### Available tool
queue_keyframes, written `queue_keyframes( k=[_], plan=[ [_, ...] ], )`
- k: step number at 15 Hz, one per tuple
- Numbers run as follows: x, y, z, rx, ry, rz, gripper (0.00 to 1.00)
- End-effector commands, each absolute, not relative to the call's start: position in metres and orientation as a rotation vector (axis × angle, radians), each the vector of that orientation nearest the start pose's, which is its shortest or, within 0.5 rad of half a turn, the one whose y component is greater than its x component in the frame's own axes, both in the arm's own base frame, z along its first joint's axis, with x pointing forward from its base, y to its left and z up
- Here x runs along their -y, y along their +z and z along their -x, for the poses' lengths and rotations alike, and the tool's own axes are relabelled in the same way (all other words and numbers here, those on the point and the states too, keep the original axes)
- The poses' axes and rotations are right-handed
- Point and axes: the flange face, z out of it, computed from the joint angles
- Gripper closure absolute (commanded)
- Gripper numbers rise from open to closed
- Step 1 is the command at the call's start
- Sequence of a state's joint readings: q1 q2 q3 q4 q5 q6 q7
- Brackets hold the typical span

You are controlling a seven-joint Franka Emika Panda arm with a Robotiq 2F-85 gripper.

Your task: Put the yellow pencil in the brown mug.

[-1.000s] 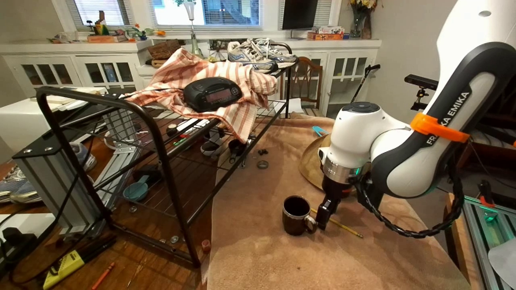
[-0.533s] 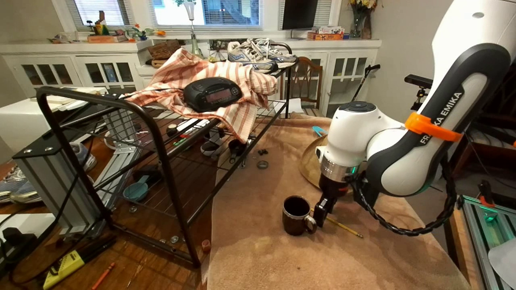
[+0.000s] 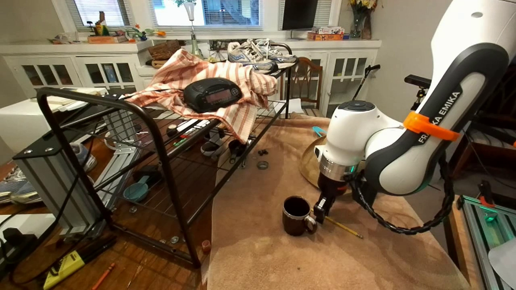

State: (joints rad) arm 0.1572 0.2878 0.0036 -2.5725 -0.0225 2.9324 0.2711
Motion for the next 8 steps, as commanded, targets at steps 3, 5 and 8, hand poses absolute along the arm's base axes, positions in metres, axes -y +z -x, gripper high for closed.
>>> queue_keyframes(
  k=[3, 5, 8],
  plan=[
    [-0.071, 0.164, -0.449, -0.131, -0.107, 3.131, 1.0],
    [-0.071, 0.165, -0.449, -0.139, -0.107, 3.132, 0.98],
    [-0.067, 0.183, -0.447, -0.204, -0.15, 3.122, 0.98]
  ],
)
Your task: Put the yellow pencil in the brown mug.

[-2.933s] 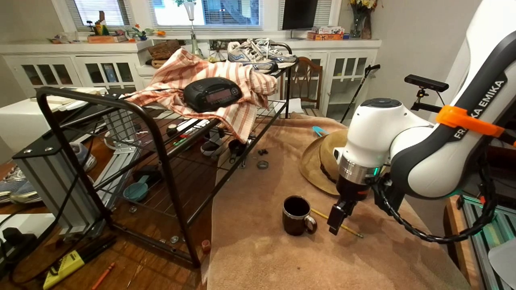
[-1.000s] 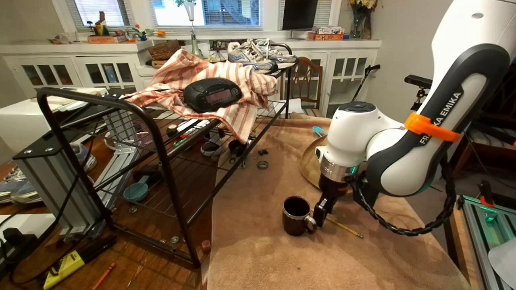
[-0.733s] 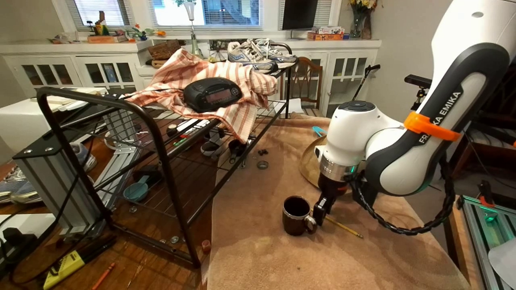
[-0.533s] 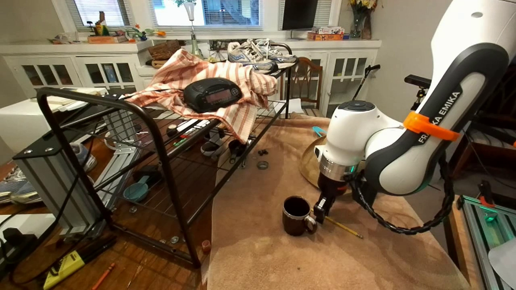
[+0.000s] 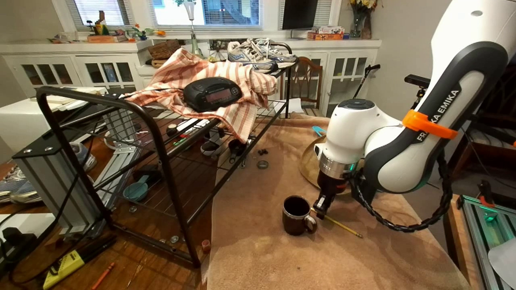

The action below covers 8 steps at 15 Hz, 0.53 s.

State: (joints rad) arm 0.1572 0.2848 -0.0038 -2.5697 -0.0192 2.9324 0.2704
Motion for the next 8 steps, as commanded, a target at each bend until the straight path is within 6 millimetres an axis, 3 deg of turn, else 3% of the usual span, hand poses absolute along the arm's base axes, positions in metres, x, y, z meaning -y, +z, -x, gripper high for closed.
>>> queue_keyframes(
  k=[1, 5, 8],
  plan=[
    [-0.066, 0.194, -0.447, -0.228, -0.187, 3.116, 0.98],
    [-0.057, 0.236, -0.449, -0.363, -0.366, 3.09, 0.98],
    [-0.068, 0.267, -0.444, -0.378, -0.488, 3.04, 0.98]
  ],
)
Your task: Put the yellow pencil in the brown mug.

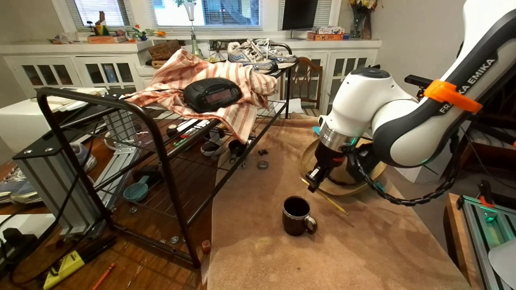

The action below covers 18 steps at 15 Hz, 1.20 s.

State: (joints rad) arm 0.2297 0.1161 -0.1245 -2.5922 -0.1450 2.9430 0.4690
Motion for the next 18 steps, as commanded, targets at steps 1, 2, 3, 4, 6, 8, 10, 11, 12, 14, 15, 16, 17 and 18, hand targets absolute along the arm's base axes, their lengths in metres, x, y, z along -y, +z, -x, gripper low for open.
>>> queue_keyframes(
  k=[1, 2, 3, 4, 6, 8, 10, 11, 12, 14, 15, 16, 17, 18],
  plan=[
    [-0.073, 0.277, -0.441, -0.369, -0.53, 3.021, 0.98],
    [-0.079, 0.284, -0.436, -0.348, -0.571, 3.003, 0.98],
    [-0.083, 0.291, -0.432, -0.338, -0.612, 2.982, 0.98],
    [-0.087, 0.298, -0.428, -0.332, -0.655, 2.951, 0.98],
    [-0.091, 0.308, -0.423, -0.326, -0.734, 2.897, 0.98],
    [-0.094, 0.316, -0.417, -0.321, -0.794, 2.847, 0.98],
    [-0.095, 0.324, -0.413, -0.329, -0.846, 2.797, 0.98],
    [-0.093, 0.329, -0.413, -0.341, -0.878, 2.771, 0.98],
    [-0.099, 0.329, -0.423, -0.348, -0.89, 2.745, 0.98],
    [-0.091, 0.333, -0.428, -0.381, -0.928, 2.716, 0.98],
    [-0.087, 0.333, -0.426, -0.404, -0.943, 2.7, 0.98],
    [-0.084, 0.331, -0.426, -0.422, -0.945, 2.696, 0.98],
    [-0.08, 0.331, -0.432, -0.441, -0.956, 2.689, 0.98],
    [-0.078, 0.327, -0.434, -0.463, -0.953, 2.684, 0.98]
  ],
)
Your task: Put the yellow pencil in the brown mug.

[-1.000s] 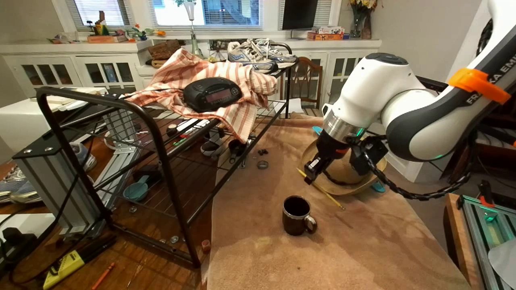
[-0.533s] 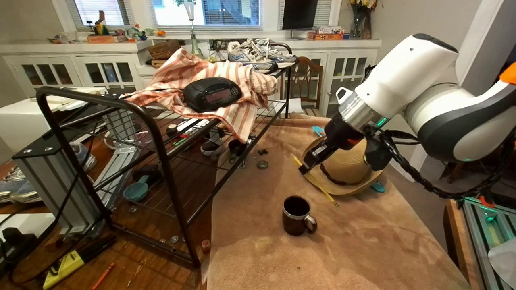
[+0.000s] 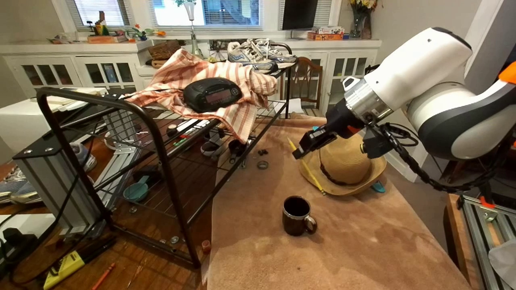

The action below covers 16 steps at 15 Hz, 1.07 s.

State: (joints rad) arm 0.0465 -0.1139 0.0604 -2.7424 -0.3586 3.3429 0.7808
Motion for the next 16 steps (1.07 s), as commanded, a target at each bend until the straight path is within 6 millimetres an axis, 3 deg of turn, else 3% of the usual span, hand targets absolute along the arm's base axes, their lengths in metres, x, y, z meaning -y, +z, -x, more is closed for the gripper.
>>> queue_keyframes(
  k=[1, 8, 12, 16],
  plan=[
    [-0.077, 0.325, -0.435, -0.48, -0.955, 2.675, 0.98],
    [-0.091, 0.274, -0.432, -0.524, -0.955, 2.631, 0.98],
    [-0.103, 0.24, -0.418, -0.559, -1.018, 2.616, 0.98],
    [-0.122, 0.225, -0.41, -0.56, -1.03, 2.584, 0.98]
  ],
)
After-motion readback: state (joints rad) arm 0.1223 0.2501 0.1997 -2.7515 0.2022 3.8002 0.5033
